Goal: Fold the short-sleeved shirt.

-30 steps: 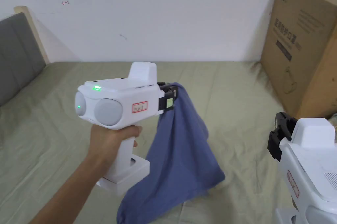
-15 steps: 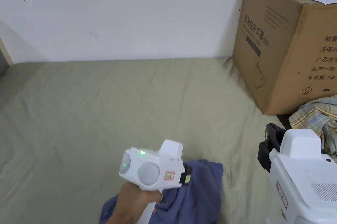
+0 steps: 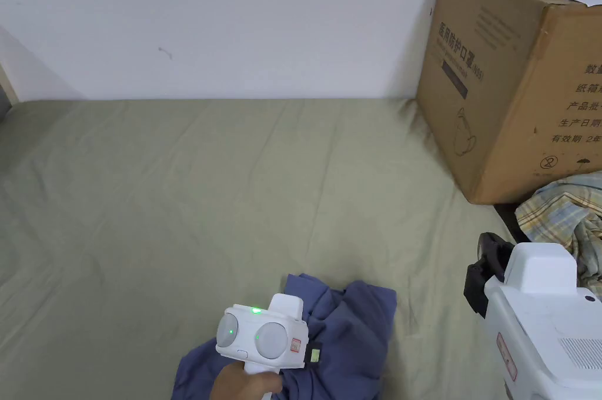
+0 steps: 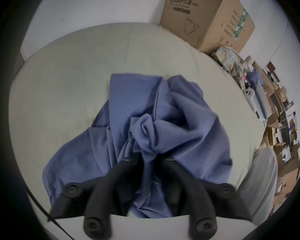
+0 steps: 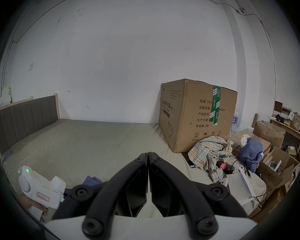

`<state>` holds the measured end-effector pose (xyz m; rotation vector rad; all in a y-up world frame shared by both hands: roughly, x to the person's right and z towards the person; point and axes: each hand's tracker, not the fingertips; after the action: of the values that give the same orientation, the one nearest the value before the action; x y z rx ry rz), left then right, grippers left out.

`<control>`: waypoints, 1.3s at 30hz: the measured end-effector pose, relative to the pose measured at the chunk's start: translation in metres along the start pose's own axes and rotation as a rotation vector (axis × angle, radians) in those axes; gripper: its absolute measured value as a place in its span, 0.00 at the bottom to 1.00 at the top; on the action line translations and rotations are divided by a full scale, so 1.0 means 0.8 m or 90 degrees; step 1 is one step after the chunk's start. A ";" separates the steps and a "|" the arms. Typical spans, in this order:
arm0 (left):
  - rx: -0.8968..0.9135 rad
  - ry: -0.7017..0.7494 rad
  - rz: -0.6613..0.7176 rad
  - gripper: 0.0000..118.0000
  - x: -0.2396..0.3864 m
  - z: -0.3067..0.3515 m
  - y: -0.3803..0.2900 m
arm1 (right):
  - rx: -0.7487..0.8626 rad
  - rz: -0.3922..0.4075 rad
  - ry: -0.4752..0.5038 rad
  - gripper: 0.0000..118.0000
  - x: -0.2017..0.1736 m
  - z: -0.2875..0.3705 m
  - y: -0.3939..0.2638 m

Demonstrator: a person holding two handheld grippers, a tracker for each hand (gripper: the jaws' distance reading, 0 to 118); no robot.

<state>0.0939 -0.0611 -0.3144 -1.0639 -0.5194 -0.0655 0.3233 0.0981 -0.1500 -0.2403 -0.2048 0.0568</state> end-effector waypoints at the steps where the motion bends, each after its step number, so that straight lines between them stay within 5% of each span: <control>1: 0.024 -0.005 0.020 0.41 0.000 0.010 0.001 | 0.003 0.000 0.000 0.00 -0.001 0.001 0.002; 3: 0.073 -0.031 0.042 0.78 0.000 0.041 0.009 | 0.009 0.000 0.001 0.00 -0.003 0.005 0.007; 5: 0.171 -0.028 0.054 0.93 0.001 0.084 0.020 | 0.018 -0.003 0.001 0.00 -0.007 0.008 0.013; 18: 0.568 0.176 0.006 0.92 -0.039 0.285 0.040 | 0.075 -0.006 0.023 0.00 -0.028 0.032 0.046; 21: 0.609 0.217 -0.001 0.86 -0.059 0.296 0.029 | 0.082 -0.007 0.026 0.00 -0.031 0.035 0.050; 25: 0.625 0.236 0.006 0.60 -0.078 0.302 0.013 | 0.088 -0.009 0.030 0.00 -0.034 0.036 0.053; 26: 0.624 0.242 0.016 0.49 -0.081 0.303 0.011 | 0.090 -0.009 0.031 0.00 -0.035 0.037 0.053; 28: 0.634 0.237 0.022 0.02 -0.087 0.303 0.003 | 0.091 -0.008 0.032 0.00 -0.036 0.037 0.053; 39: 0.539 0.216 0.024 0.00 -0.114 0.279 0.007 | 0.080 -0.010 0.036 0.00 -0.038 0.027 0.048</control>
<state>-0.0686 0.1131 -0.2749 -0.2209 -0.1754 0.0107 0.2876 0.1375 -0.1450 -0.1149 -0.1466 0.0477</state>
